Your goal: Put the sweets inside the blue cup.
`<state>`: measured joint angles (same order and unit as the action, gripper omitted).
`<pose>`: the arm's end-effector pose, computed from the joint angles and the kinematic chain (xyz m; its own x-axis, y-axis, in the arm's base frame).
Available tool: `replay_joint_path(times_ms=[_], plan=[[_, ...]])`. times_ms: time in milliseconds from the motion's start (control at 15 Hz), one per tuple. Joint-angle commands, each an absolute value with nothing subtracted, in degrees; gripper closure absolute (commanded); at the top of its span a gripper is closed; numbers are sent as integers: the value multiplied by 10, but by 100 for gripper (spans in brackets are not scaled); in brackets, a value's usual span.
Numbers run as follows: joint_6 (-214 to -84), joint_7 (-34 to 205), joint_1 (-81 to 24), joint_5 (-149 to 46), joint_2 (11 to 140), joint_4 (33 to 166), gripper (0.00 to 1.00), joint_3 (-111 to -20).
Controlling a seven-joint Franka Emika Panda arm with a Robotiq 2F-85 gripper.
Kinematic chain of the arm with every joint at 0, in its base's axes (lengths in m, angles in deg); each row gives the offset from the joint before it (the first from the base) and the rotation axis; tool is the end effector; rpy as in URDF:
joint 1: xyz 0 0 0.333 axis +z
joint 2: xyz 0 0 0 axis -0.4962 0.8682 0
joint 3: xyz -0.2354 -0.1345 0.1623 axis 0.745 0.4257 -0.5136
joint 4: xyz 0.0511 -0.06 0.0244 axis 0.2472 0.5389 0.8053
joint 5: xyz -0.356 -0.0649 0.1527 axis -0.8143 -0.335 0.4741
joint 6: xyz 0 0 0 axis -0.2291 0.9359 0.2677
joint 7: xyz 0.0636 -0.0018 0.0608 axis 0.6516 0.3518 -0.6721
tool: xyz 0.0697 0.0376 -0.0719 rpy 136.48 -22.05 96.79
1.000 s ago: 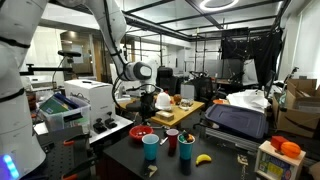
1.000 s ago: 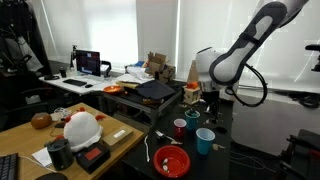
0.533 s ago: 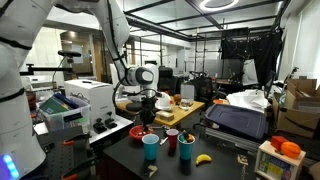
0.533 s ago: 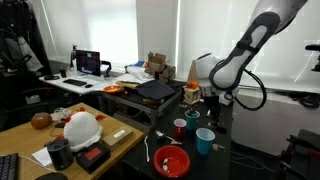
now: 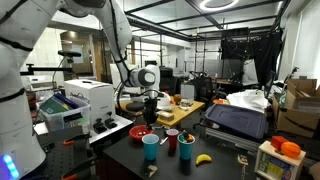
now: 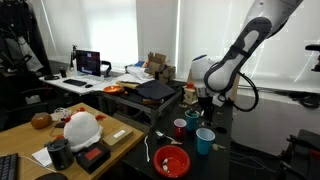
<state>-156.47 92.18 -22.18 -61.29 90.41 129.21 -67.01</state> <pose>0.5416 0.0446 0.1303 0.9799 0.0613 -0.1897 0.0933 -0.9820 0.1645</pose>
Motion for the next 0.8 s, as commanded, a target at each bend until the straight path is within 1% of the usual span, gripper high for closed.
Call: replay_joint_path(times_ms=[0,200,267,333,400,733], plan=[[-1568,932,-216,-611,911,1283,97,-664],[-1566,929,-218,-607,913,1283,97,-665],[-1566,928,-219,-605,913,1283,86,-666],[-1564,928,-219,-604,913,1283,61,-666],[-1564,927,-220,-603,913,1283,60,-667],[-1564,923,-222,-597,907,1284,25,-671]])
